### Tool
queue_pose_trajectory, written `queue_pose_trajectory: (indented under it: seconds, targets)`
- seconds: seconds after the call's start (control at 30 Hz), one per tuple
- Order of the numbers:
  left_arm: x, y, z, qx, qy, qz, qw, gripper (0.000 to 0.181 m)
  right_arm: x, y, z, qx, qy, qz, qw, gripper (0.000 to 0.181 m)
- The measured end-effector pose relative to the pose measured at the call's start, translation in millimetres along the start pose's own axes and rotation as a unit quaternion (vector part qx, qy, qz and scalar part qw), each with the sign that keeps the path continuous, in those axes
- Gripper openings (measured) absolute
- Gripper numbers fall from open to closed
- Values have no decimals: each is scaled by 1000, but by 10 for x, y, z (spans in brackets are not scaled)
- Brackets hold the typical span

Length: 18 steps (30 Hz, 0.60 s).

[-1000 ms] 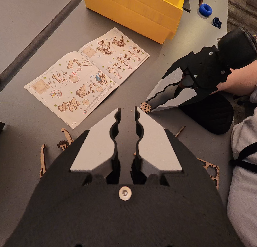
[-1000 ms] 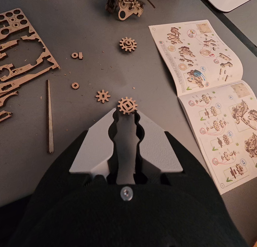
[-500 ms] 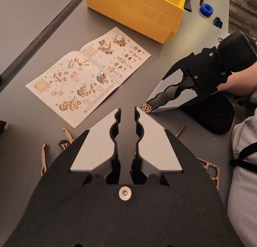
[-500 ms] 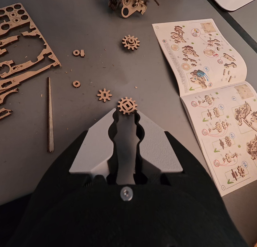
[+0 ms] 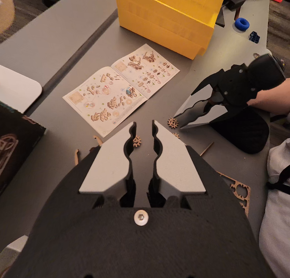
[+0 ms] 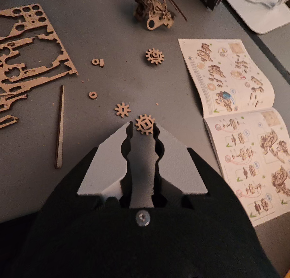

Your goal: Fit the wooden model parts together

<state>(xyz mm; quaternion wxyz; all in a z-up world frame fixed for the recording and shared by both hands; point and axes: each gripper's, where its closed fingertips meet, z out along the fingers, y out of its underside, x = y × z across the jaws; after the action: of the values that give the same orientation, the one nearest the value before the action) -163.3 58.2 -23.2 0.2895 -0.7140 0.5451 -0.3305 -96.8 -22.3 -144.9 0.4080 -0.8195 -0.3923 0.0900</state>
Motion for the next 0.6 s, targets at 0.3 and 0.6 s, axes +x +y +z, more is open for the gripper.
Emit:
queue_pose_trajectory:
  seconds: [0.3, 0.6]
  targets:
    - [45, -156, -300, 34, -2, 6, 999, 18, -516, -472, 65, 75, -89, -133, 984, 20]
    - [132, -222, -436, 46, -5, 24, 999, 17, -570, -721, 484, 27, -156, -149, 976, 16]
